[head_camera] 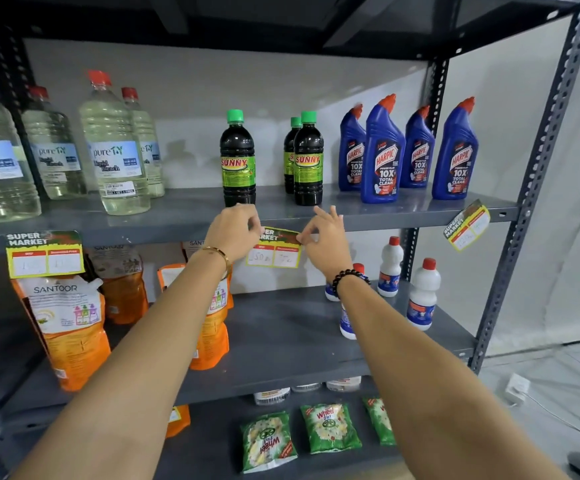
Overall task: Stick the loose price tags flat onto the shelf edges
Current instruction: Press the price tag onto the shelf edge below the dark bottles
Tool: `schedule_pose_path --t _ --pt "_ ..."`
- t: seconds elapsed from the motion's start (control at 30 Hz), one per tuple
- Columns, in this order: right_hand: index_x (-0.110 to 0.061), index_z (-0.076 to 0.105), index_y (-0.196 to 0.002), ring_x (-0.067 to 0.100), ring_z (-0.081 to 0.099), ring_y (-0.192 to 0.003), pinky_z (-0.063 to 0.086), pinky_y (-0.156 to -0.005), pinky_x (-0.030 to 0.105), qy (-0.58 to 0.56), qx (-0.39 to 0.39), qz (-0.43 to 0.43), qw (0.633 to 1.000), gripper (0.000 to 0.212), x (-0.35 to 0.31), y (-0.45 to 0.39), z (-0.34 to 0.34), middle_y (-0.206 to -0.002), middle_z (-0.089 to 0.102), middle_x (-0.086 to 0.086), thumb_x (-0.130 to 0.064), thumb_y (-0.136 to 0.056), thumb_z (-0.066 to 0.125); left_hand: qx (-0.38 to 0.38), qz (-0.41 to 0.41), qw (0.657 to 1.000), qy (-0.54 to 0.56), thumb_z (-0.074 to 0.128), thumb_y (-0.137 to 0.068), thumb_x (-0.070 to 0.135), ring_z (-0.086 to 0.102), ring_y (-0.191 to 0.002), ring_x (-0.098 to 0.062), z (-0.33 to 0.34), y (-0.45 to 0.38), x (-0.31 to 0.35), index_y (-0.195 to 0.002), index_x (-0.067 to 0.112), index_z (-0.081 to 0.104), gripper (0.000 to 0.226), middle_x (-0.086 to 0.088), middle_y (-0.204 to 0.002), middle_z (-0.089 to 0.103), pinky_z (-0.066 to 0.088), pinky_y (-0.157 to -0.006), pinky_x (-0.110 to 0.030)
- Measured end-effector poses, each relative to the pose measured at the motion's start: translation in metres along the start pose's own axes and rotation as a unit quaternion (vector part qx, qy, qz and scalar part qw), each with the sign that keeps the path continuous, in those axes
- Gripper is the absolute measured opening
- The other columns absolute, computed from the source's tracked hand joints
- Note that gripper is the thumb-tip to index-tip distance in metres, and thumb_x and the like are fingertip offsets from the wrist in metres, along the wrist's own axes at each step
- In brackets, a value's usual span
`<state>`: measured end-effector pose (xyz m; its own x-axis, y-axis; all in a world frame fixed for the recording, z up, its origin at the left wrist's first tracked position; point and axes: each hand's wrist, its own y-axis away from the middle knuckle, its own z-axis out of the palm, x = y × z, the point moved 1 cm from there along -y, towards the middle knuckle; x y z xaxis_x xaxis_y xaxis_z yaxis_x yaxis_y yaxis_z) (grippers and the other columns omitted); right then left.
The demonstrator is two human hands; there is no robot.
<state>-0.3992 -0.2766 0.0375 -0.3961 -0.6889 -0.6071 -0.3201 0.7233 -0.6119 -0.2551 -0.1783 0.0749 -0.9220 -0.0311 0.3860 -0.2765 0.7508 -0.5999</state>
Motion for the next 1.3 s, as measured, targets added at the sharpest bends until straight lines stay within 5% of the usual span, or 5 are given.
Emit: schedule_pose_path --t 0.1,0.23,0.5,0.97,1.3 --pt "-0.009 0.062 -0.069 0.034 0.023 -0.141 0.006 -0.118 0.043 0.024 -0.046 -0.013 0.999 0.013 0.004 -0.007 -0.013 -0.139 0.049 0.018 -0.003 -0.08 0.063 -0.016 -0.018 1.0 0.002 0.059 -0.084 0.008 0.062 -0.096 -0.034 0.012 0.004 0.004 -0.068 0.01 0.059 0.016 -0.011 -0.097 0.07 0.048 -0.089 -0.039" --pt "0.0 0.066 -0.068 0.035 0.052 -0.117 0.02 -0.116 0.042 0.071 -0.058 -0.028 0.995 0.012 0.006 -0.014 -0.022 -0.116 0.066 0.02 0.001 -0.079 0.061 -0.022 -0.043 0.999 -0.025 0.059 -0.086 0.012 0.035 -0.136 -0.033 0.026 0.005 0.003 -0.076 0.007 0.069 0.015 -0.011 -0.139 0.052 0.013 -0.118 -0.043" --pt "0.0 0.069 -0.073 0.026 0.062 -0.087 0.053 -0.078 0.037 0.072 -0.049 -0.012 0.996 0.01 0.005 -0.028 -0.03 -0.099 0.069 0.013 -0.004 -0.079 0.063 0.075 -0.08 0.994 -0.004 0.059 -0.086 0.011 0.06 -0.1 -0.032 0.027 0.006 0.019 -0.075 0.012 0.07 0.016 -0.009 -0.085 0.073 0.037 -0.107 -0.047" --pt "-0.005 0.066 -0.074 0.027 0.06 -0.088 0.049 -0.074 0.035 0.093 -0.022 0.013 0.995 0.009 -0.001 -0.034 -0.021 -0.095 0.067 0.011 -0.013 -0.078 0.068 0.093 -0.094 0.989 -0.059 0.06 -0.088 0.023 0.061 -0.088 -0.033 0.031 -0.005 0.018 -0.085 0.013 0.063 0.011 -0.011 -0.083 0.071 0.048 -0.073 -0.037" --pt "-0.014 0.065 -0.11 0.029 0.056 -0.104 0.046 -0.083 0.037 0.079 -0.024 -0.011 0.997 0.029 0.003 -0.03 -0.014 -0.114 0.063 0.012 -0.027 -0.085 0.064 0.066 -0.085 0.992 -0.067 0.065 -0.083 0.026 0.06 -0.097 -0.037 0.031 -0.008 0.019 -0.114 0.021 0.06 0.032 -0.012 -0.101 0.072 0.048 -0.085 -0.042"
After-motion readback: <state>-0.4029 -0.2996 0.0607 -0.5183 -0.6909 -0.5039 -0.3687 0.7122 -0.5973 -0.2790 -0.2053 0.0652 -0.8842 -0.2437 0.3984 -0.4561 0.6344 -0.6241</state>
